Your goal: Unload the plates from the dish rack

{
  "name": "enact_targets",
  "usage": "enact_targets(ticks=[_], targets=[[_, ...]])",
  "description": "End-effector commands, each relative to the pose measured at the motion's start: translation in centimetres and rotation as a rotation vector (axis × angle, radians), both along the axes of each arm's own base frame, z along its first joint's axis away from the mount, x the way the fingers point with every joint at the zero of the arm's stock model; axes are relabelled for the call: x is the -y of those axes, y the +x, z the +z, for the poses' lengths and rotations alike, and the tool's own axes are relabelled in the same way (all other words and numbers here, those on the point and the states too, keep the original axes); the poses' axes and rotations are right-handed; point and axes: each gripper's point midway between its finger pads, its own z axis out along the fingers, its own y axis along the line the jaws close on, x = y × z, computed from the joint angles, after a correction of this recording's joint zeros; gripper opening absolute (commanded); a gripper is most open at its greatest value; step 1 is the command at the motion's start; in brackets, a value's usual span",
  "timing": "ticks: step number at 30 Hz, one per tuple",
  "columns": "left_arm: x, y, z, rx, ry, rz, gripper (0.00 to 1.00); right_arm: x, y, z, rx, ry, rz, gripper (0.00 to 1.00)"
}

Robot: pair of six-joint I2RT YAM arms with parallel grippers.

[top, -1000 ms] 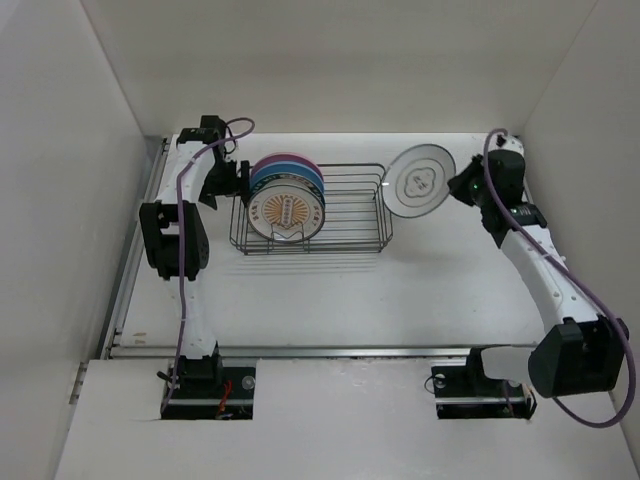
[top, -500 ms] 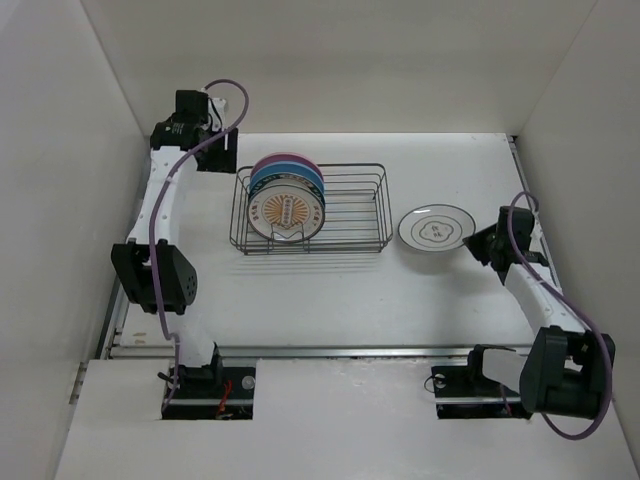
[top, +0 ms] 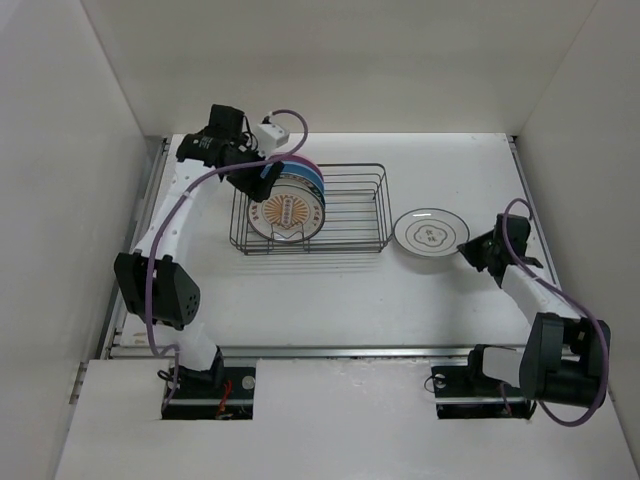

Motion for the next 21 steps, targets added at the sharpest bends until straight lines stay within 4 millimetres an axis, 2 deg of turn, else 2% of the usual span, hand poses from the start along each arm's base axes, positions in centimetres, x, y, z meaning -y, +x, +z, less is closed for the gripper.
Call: enact_targets(ticks=[1, 2, 3, 4, 5, 6, 8, 9, 13, 16, 18, 19, 21], targets=[[1.3, -1.2, 0.1, 0.021, 0.058, -0.133, 0.70, 1.1, 0.8, 1.5, 0.064, -0.041, -0.053, 0.02], [1.3, -1.0, -0.3, 0.018, 0.084, -0.138, 0.70, 1.3, 0.1, 0.9, 0.026, -0.054, -0.056, 0.08], [1.5, -0.9, -0.2, 0.029, 0.092, -0.139, 0.70, 1.5, 0.1, 0.7, 0.014, -0.060, -0.063, 0.20], [1.7, -0.9, -0.9, 0.016, 0.108, -0.152, 0.70, 1.7, -0.1, 0.5, 0.003, -0.075, -0.060, 0.27], [1.9, -0.6, -0.7, 0.033, 0.117, -0.151, 0.70, 1.7, -0.2, 0.2, -0.009, -0.089, -0.045, 0.35], [1.7, -0.5, -1.0, 0.035, 0.127, -0.144, 0.70, 1.7, -0.4, 0.0, -0.022, -0.096, -0.036, 0.47], [1.8, 0.3, -1.5, 0.056, 0.159, -0.125, 0.67, 1.8, -0.5, 0.3, -0.012, -0.128, -0.006, 0.57], [1.6, 0.2, -1.8, 0.049, 0.170, -0.120, 0.67, 1.9, -0.5, 0.8, 0.003, -0.142, 0.003, 0.57], [2.9, 0.3, -2.8, 0.029, 0.176, -0.151, 0.56, 2.0, 0.1, 3.4, 0.072, -0.203, 0.054, 0.58], [2.9, 0.3, -3.2, 0.021, 0.191, -0.138, 0.56, 2.4, 0.4, 5.6, 0.114, -0.261, 0.077, 0.59], [2.8, 0.4, -3.5, 0.010, 0.194, -0.123, 0.56, 2.3, 0.7, 7.4, 0.163, -0.293, 0.105, 0.63], [3.0, 0.7, -3.4, 0.020, 0.185, -0.113, 0.56, 2.3, 0.6, 7.7, 0.171, -0.318, 0.134, 0.64], [2.9, 1.1, -3.7, 0.025, 0.197, -0.104, 0.56, 2.0, 1.0, 9.9, 0.227, -0.356, 0.158, 0.70]])
